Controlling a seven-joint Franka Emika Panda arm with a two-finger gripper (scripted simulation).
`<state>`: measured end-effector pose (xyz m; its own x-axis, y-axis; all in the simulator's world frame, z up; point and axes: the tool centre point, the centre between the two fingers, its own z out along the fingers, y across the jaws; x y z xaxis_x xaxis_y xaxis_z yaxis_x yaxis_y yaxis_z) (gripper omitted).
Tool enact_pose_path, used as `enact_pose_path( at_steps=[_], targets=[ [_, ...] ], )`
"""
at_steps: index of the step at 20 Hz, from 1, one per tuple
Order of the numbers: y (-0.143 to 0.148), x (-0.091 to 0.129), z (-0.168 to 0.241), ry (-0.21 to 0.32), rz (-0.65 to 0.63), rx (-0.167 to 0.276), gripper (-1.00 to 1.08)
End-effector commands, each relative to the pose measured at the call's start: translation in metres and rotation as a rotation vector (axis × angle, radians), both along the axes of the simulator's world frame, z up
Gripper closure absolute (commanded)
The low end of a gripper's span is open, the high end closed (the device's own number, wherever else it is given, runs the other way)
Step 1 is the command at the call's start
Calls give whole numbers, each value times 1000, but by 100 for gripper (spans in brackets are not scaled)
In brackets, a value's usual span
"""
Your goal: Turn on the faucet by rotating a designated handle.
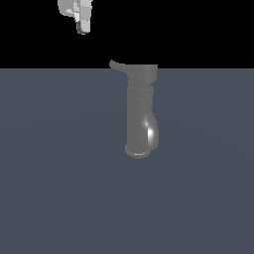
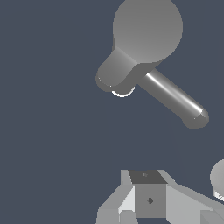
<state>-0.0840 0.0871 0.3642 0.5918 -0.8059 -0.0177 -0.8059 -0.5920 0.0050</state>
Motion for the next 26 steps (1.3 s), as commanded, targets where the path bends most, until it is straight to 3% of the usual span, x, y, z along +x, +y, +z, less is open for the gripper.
enact_pose_path(
  at_steps=[1, 16, 26],
  targets=[
    [-1, 13, -7, -1, -62, -1, 108],
    [-30, 87, -47, -7, -435, -10, 108],
    [-54, 117, -65, -10, -614, -15, 108]
  ],
)
